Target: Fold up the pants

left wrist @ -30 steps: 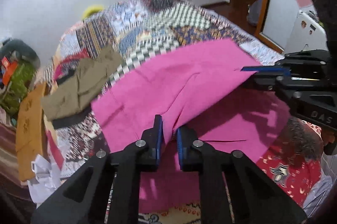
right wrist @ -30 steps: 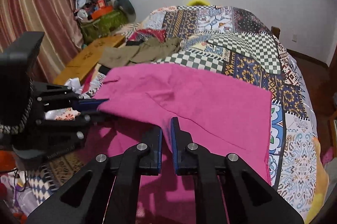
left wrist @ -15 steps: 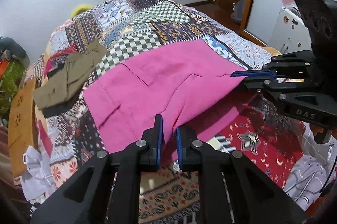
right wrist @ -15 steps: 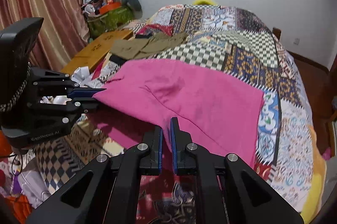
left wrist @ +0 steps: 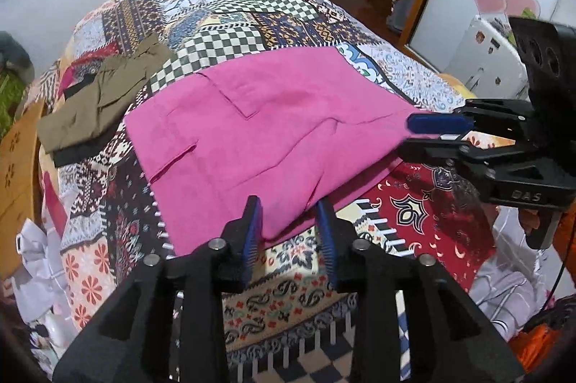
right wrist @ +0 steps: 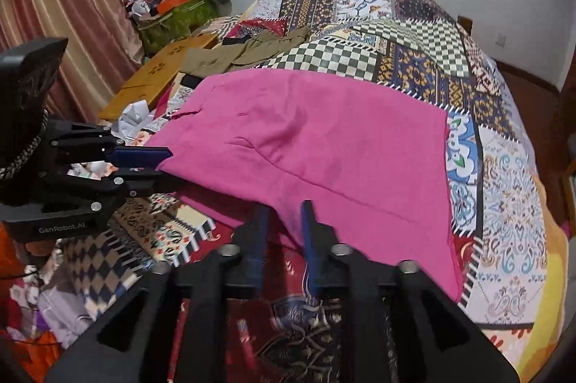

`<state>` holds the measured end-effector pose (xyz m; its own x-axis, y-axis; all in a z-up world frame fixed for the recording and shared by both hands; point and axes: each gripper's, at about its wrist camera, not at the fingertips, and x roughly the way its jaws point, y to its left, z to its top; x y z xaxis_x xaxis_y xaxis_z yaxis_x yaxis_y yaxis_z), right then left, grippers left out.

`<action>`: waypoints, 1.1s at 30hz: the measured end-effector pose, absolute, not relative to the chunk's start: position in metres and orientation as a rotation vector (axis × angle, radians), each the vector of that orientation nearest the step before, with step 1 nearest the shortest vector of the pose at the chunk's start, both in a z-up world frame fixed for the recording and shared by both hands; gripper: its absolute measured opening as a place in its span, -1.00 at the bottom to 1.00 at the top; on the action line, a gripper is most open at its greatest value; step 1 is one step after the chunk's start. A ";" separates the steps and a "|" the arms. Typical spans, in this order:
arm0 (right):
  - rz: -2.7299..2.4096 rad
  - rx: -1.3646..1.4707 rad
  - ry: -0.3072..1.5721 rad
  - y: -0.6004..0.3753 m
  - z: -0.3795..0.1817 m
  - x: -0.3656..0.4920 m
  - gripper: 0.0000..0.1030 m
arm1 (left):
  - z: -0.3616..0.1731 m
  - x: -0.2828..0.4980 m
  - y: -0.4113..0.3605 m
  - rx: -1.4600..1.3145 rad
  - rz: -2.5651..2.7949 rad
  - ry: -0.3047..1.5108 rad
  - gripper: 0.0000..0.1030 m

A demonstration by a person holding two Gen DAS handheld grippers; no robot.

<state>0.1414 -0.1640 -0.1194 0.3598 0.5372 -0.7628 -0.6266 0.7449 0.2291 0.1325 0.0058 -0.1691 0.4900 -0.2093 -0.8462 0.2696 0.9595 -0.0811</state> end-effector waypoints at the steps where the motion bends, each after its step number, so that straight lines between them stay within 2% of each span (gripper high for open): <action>1: 0.751 -0.098 0.934 -0.166 -0.118 0.140 -0.22 | -0.166 0.131 0.009 0.057 -0.285 1.014 -0.32; 2: 0.748 -0.090 0.920 -0.168 -0.115 0.139 -0.15 | -0.163 0.129 0.013 0.048 -0.276 1.009 -0.27; 12: 0.752 0.023 0.867 -0.169 -0.093 0.150 -0.15 | -0.136 0.145 0.044 -0.095 -0.200 0.941 -0.18; 17: 0.754 0.035 0.920 -0.151 -0.110 0.162 -0.15 | -0.160 0.162 0.038 -0.135 -0.225 1.012 -0.18; 22: 0.708 -0.050 1.001 -0.141 -0.140 0.167 -0.15 | -0.193 0.159 0.031 0.033 -0.144 1.057 -0.16; 25: 0.692 -0.041 1.002 -0.155 -0.149 0.166 -0.19 | -0.192 0.152 0.043 0.024 -0.150 1.048 -0.04; 27: 0.655 -0.049 0.997 -0.166 -0.149 0.166 -0.20 | -0.193 0.149 0.049 0.029 -0.134 1.046 0.19; 33: 0.582 0.013 1.013 -0.205 -0.158 0.169 -0.21 | -0.196 0.147 0.059 -0.018 -0.129 1.045 0.22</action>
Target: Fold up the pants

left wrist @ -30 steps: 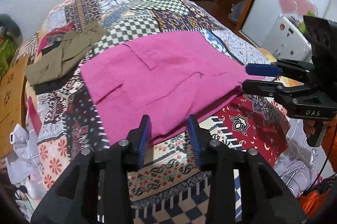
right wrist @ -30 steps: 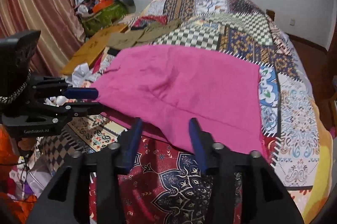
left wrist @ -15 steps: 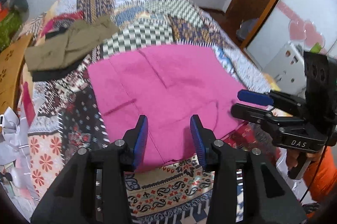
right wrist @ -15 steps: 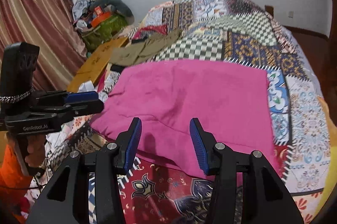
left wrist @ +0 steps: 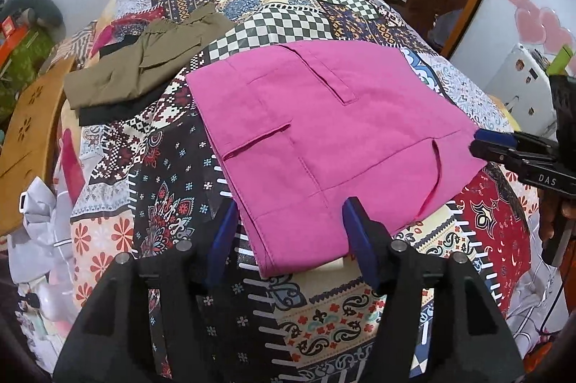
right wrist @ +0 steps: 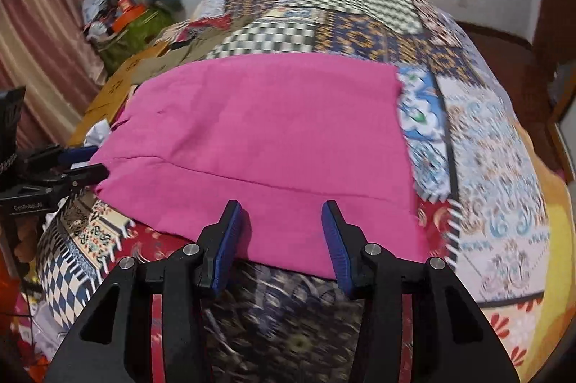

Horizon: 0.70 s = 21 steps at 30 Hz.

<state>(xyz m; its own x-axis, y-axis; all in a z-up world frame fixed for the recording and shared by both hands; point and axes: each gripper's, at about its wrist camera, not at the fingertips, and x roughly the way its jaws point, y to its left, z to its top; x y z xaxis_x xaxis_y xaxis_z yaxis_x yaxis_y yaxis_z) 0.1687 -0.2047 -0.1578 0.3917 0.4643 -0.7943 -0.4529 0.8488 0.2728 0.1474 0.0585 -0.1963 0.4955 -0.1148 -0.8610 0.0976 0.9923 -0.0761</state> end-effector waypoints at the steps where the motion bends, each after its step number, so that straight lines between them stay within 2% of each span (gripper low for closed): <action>1: 0.572 0.027 1.018 -0.210 -0.158 0.169 -0.21 | -0.196 0.146 0.058 -0.012 -0.121 1.041 0.23; 9: 0.501 0.067 1.065 -0.246 -0.166 0.169 -0.20 | -0.196 0.142 0.063 -0.024 -0.097 1.036 0.41; 17: 0.464 -0.002 1.101 -0.258 -0.160 0.172 -0.15 | -0.174 0.149 0.070 0.003 -0.008 0.990 0.40; 21: 0.465 -0.028 1.047 -0.258 -0.143 0.180 -0.14 | -0.162 0.170 0.088 -0.027 0.039 0.965 0.41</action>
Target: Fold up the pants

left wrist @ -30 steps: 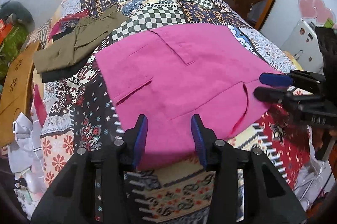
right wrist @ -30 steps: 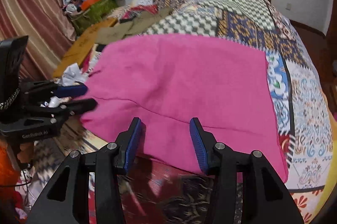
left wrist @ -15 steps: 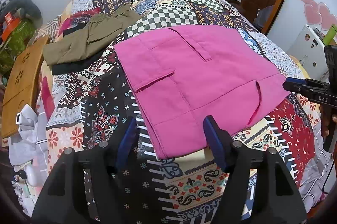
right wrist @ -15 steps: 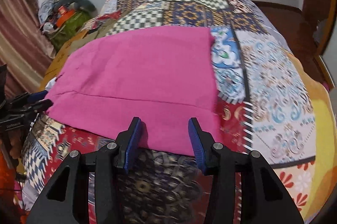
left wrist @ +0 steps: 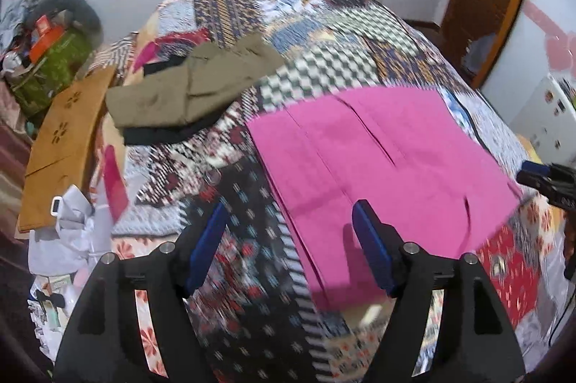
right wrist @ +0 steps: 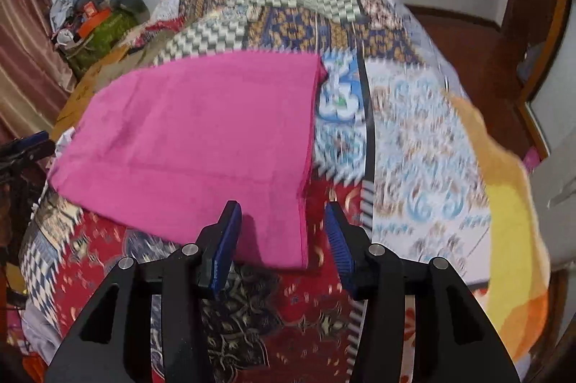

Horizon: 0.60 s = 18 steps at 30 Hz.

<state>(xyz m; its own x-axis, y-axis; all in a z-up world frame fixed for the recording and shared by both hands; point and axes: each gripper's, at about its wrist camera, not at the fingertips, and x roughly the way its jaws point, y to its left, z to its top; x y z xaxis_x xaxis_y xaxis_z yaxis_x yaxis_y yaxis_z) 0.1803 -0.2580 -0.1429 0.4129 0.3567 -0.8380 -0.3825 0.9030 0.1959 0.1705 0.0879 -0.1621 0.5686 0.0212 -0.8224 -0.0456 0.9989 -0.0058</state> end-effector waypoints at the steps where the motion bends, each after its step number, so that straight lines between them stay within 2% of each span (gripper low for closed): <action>1: 0.468 -0.024 1.029 -0.258 -0.138 0.183 -0.14 | -0.160 0.178 0.093 -0.039 0.048 0.963 0.41; 8: 0.468 0.010 0.957 -0.250 -0.119 0.216 -0.11 | -0.160 0.224 0.117 -0.124 0.101 0.969 0.44; 18: 0.441 0.001 0.979 -0.236 -0.136 0.279 -0.09 | -0.188 0.269 0.129 -0.130 0.099 1.026 0.45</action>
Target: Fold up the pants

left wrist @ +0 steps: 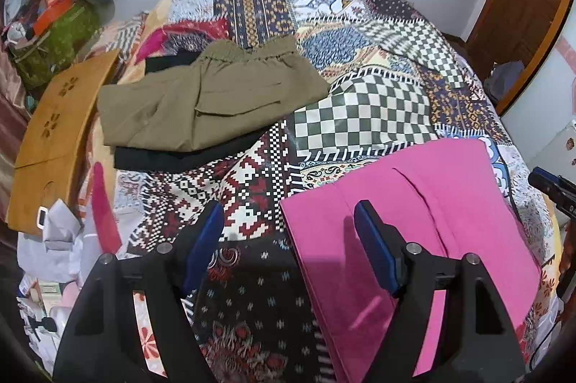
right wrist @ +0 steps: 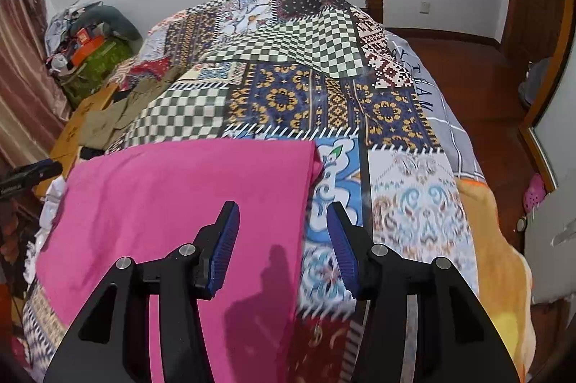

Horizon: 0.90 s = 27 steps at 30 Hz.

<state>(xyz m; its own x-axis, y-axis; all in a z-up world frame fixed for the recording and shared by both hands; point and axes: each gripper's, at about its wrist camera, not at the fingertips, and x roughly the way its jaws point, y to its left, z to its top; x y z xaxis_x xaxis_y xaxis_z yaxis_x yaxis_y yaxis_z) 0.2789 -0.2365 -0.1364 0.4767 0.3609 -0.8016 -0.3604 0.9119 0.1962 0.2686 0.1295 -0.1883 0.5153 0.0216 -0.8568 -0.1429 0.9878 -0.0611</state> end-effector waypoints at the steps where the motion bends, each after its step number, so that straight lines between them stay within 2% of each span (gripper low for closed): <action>1: 0.440 0.004 0.986 -0.235 -0.140 0.285 -0.09 | -0.193 0.274 0.131 -0.140 0.098 1.039 0.45; 13: 0.430 0.021 1.109 -0.219 -0.195 0.356 -0.09 | -0.232 0.294 0.138 -0.294 -0.006 1.121 0.45; 14: 0.437 0.030 1.118 -0.217 -0.199 0.359 -0.09 | -0.233 0.293 0.139 -0.299 -0.010 1.113 0.40; 17: 0.470 0.031 1.139 -0.207 -0.211 0.366 -0.09 | -0.234 0.291 0.142 -0.352 -0.051 1.107 0.01; 19: 0.485 0.013 1.141 -0.202 -0.216 0.366 -0.10 | -0.233 0.289 0.141 -0.346 -0.047 1.097 -0.05; 21: 0.503 0.011 1.125 -0.200 -0.217 0.364 -0.32 | -0.230 0.286 0.137 -0.303 -0.032 1.078 -0.13; 25: 0.484 -0.039 1.126 -0.198 -0.219 0.365 -0.77 | -0.226 0.283 0.127 -0.203 0.016 1.050 -0.17; 27: 0.490 -0.073 1.115 -0.196 -0.222 0.364 -0.79 | -0.227 0.281 0.126 -0.187 0.041 1.036 -0.16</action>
